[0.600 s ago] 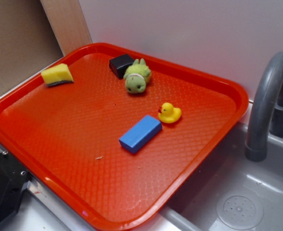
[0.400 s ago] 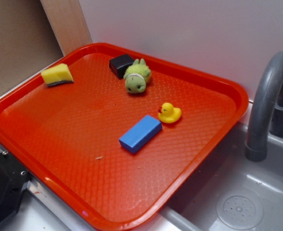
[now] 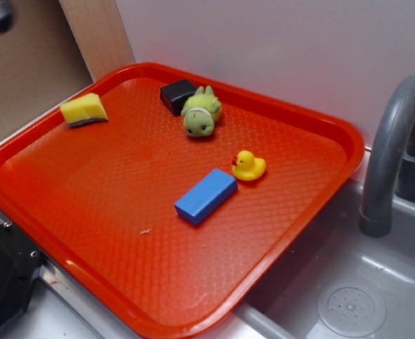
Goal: Grab the green animal.
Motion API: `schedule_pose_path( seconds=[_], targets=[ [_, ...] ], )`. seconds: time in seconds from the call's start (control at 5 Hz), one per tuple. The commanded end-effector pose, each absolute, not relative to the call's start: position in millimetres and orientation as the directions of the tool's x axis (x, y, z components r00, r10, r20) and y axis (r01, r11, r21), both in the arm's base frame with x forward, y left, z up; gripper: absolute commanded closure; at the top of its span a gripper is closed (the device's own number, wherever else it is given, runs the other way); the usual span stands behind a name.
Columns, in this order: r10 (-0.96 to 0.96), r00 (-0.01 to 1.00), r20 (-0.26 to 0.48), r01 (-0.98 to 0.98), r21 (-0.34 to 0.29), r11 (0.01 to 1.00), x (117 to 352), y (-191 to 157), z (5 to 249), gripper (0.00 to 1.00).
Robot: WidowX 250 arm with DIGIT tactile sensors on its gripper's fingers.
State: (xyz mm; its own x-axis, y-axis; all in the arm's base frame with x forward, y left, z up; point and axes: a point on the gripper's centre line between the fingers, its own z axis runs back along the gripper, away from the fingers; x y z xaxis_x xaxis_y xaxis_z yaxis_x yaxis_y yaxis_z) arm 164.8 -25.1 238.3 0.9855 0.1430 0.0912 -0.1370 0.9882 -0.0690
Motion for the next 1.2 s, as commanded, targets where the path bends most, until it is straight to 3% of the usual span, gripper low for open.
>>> schedule_pose_path(
  seconds=[0.0,0.2,0.4,0.6,1.0],
  targets=[
    [0.360,0.930,0.073,-0.344,-0.169,0.924,233.2,-8.1,246.1,0.00],
    [0.391,0.917,0.081,-0.377,-0.151,0.914,256.5,-7.3,229.8,0.00],
    [0.383,0.922,0.062,-0.375,-0.110,0.920,280.4,-8.7,192.6,0.00],
    [0.352,0.936,0.022,-0.349,-0.083,0.933,292.4,-9.8,155.9,0.00],
    [0.286,0.957,-0.039,-0.284,0.043,0.958,296.3,-30.0,92.1,0.00]
  ],
)
